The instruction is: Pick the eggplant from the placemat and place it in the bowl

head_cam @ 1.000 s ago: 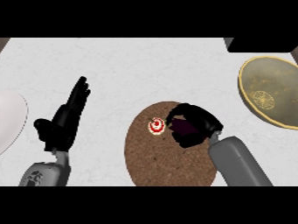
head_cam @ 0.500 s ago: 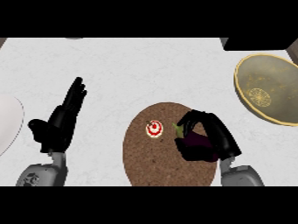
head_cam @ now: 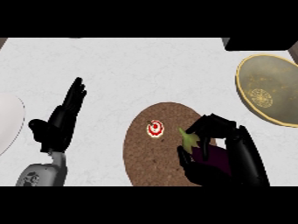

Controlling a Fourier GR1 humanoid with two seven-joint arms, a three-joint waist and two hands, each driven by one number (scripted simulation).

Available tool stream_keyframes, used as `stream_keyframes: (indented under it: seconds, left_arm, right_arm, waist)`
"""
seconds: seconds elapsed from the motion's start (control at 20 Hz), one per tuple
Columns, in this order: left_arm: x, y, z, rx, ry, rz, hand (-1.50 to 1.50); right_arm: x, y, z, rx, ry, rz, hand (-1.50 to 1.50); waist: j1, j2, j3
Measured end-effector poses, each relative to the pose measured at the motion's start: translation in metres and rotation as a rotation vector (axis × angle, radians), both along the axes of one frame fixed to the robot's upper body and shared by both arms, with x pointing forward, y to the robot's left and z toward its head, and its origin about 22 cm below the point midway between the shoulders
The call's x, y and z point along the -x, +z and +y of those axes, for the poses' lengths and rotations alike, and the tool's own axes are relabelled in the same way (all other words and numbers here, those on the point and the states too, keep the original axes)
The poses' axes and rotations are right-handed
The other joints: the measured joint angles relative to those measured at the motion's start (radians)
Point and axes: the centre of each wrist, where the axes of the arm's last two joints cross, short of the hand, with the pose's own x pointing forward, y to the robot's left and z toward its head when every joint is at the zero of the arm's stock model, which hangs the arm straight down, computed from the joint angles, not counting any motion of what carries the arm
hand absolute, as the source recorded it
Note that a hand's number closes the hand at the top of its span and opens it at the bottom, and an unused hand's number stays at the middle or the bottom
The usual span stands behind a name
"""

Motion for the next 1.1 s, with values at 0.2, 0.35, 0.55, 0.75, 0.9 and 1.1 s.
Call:
stream_keyframes:
  seconds: [0.2, 0.35, 0.55, 0.75, 0.9, 1.1]
  left_arm:
    - [0.0, 0.003, -0.003, 0.003, -0.006, -0.003, 0.0]
    - [0.002, 0.005, -0.009, 0.003, -0.017, -0.003, 0.0]
    - [-0.001, 0.002, -0.005, 0.001, -0.019, -0.005, 0.0]
    - [-0.003, 0.002, -0.006, 0.0, -0.017, -0.007, 0.0]
    - [-0.007, 0.007, -0.004, 0.001, -0.016, -0.005, 0.0]
    - [-0.006, 0.005, -0.001, -0.001, -0.015, -0.008, 0.0]
  right_arm:
    - [0.015, 0.043, 0.0, 0.053, -0.079, -0.071, 1.5]
    - [0.022, 0.074, 0.005, 0.091, -0.144, -0.087, 1.5]
    - [0.015, 0.106, 0.006, 0.126, -0.21, -0.089, 1.5]
    - [0.003, 0.134, 0.004, 0.118, -0.272, -0.091, 1.5]
    - [-0.015, 0.153, -0.004, 0.124, -0.321, -0.084, 1.5]
    - [-0.041, 0.165, -0.019, 0.135, -0.364, -0.058, 1.5]
  waist:
    - [0.006, 0.001, 0.0]
    - [0.011, 0.002, -0.001]
    - [0.015, 0.004, 0.0]
    - [0.018, 0.005, 0.0]
    - [0.018, 0.005, 0.0]
    - [0.02, 0.006, 0.0]
